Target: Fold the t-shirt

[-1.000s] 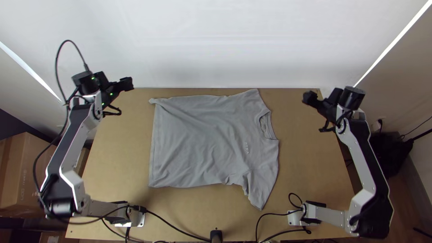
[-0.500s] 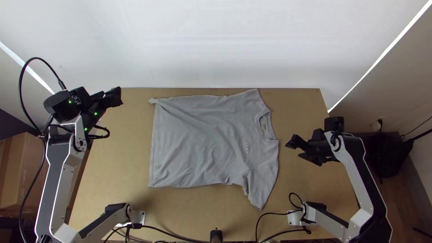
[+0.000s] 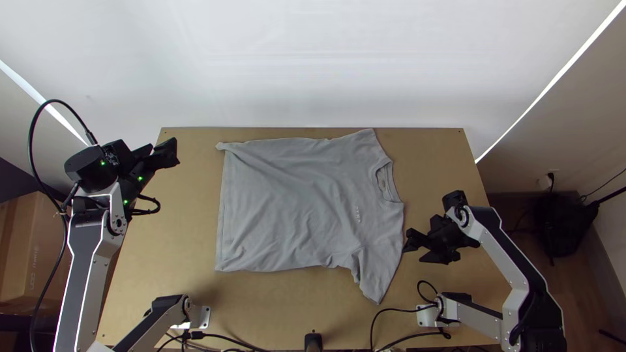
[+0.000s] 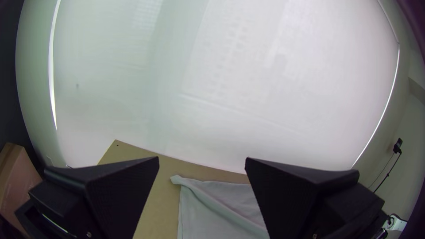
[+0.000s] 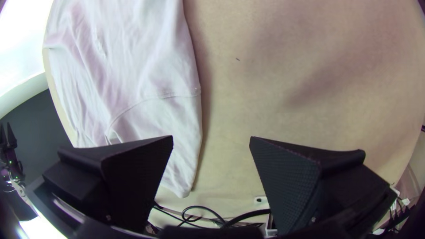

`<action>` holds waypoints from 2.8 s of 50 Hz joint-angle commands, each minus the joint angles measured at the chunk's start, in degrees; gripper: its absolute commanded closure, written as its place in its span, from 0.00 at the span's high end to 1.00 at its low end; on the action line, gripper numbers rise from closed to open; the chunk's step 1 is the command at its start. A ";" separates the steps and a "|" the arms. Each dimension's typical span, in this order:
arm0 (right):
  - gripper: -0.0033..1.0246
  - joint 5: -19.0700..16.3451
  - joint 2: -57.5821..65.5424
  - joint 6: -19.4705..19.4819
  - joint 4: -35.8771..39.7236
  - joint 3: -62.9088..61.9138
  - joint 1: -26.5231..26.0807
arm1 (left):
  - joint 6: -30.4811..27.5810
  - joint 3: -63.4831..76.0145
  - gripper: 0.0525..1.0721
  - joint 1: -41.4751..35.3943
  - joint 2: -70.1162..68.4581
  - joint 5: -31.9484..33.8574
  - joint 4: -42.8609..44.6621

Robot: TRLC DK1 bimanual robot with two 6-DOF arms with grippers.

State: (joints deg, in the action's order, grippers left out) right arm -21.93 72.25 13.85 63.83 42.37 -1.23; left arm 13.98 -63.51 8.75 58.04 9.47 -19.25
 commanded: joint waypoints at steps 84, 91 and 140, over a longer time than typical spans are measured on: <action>0.03 1.72 -1.76 2.15 -19.36 -7.48 7.56 | -41.40 23.25 0.94 -14.03 0.23 0.98 -51.16; 0.03 1.72 -2.55 2.15 -19.10 -8.00 7.56 | -41.22 24.75 0.94 -14.38 3.83 0.28 -49.66; 0.03 1.72 -2.73 1.18 -19.10 -7.65 5.54 | -37.71 26.15 0.69 -21.59 13.59 0.46 -41.93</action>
State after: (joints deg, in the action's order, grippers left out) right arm -20.40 70.04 14.94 44.23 35.59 4.80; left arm -24.38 -39.33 -11.90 70.41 9.87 -60.49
